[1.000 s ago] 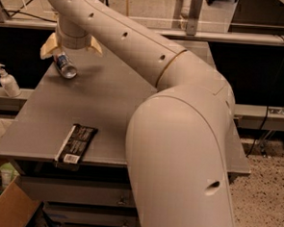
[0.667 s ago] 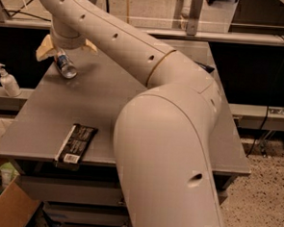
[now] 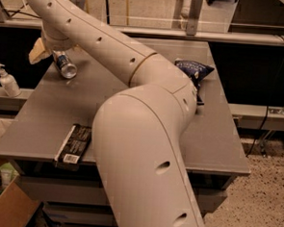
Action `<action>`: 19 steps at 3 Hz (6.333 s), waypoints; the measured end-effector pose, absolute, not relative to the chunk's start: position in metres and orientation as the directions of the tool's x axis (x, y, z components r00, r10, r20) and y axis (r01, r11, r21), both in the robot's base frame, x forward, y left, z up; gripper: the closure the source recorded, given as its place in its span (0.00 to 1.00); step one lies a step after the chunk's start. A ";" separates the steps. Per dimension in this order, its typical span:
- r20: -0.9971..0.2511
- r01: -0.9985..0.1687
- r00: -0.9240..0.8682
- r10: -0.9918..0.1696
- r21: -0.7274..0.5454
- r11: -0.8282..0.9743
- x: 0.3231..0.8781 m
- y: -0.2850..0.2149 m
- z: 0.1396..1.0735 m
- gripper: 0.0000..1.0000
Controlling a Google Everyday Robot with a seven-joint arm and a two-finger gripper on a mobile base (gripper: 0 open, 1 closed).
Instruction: Place redbull can upright
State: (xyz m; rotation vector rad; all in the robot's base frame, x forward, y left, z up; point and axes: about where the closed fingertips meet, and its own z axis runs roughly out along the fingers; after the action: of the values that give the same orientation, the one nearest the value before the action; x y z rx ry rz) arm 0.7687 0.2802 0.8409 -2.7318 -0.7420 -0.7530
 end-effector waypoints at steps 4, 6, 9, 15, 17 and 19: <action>0.495 0.498 0.763 0.415 -0.042 -0.866 0.783 0.285 0.834 0.59; 0.506 0.418 0.803 0.315 -0.101 -0.903 0.746 0.253 0.874 1.00; 0.527 0.399 0.807 0.266 -0.155 -0.904 0.692 0.236 0.892 1.00; 0.789 0.552 0.606 0.100 -0.327 -0.767 0.679 0.181 0.920 1.00; 0.835 0.609 0.550 0.020 -0.385 -0.694 0.671 0.166 0.919 1.00; 0.904 0.736 0.423 -0.063 -0.383 -0.558 0.658 0.158 0.942 1.00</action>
Offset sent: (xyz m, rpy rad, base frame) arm 0.0206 0.0151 -0.0024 -0.0289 0.0111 -0.0161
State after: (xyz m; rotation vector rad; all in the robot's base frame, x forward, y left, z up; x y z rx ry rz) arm 0.6584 0.1583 0.9420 -1.8543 -0.5744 -1.2241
